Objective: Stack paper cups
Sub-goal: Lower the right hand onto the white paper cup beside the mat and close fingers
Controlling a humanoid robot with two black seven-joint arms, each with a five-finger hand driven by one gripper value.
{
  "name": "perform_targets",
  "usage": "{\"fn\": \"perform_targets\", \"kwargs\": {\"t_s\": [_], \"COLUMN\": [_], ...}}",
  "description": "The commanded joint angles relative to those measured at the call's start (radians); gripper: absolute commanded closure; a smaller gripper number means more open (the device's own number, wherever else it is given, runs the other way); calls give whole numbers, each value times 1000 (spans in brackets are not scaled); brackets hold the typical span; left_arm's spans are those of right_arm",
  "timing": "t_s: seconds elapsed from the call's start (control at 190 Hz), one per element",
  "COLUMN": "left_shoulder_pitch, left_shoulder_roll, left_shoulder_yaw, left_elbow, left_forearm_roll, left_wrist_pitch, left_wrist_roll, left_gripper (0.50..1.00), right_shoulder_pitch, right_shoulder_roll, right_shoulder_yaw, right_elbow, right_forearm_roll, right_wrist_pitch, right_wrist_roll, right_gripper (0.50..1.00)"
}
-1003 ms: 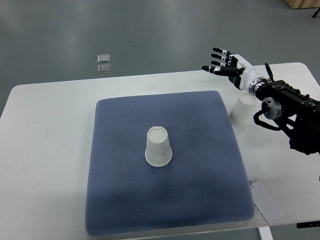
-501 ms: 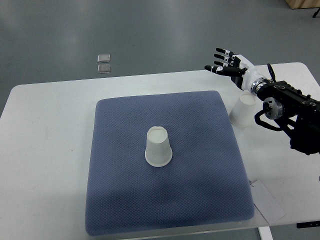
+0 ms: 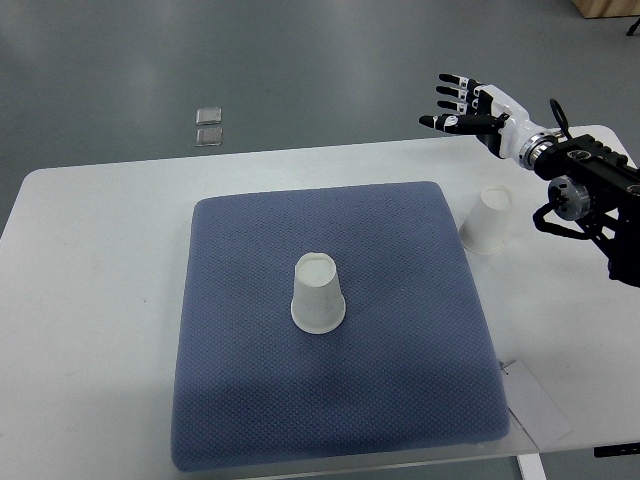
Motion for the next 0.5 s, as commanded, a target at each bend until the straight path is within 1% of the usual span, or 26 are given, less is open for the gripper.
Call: {"fn": "perform_targets", "kwargs": {"t_s": [0.0,0.069,0.142,0.169,0.222,0.227,0.248,0.369,0.496], "left_shoulder_pitch": [0,0,0,0,0,0,0,0,0], "left_shoulder_roll": [0,0,0,0,0,0,0,0,0], "left_shoulder_yaw": [0,0,0,0,0,0,0,0,0], "left_elbow": [0,0,0,0,0,0,0,0,0], "left_forearm_roll": [0,0,0,0,0,0,0,0,0], "left_wrist_pitch": [0,0,0,0,0,0,0,0,0], "left_wrist_roll": [0,0,0,0,0,0,0,0,0], "left_gripper": [500,500,500,500,500,500,500,500,500], "right_shoulder_pitch": [1,-6,-12,-12,-12,-6,-3,14,31], "right_shoulder_roll": [-55,-102,-135,-144,-144,-165,-174,-207,-211], "right_shoulder_yaw": [-1,-1,-2,-5,-6,-28,-41,-127,-209], "right_elbow": [47,100,148,162,162,192,202,223,223], "right_forearm_roll": [-192,-356,-472,-498,-499,-562,-586,-696,-834], "right_wrist_pitch": [25,52,87,101,101,132,141,135,91], "right_wrist_roll": [1,9,26,28,28,29,29,37,46], "right_gripper": [591,591,591,591,591,591,591,591,591]}}
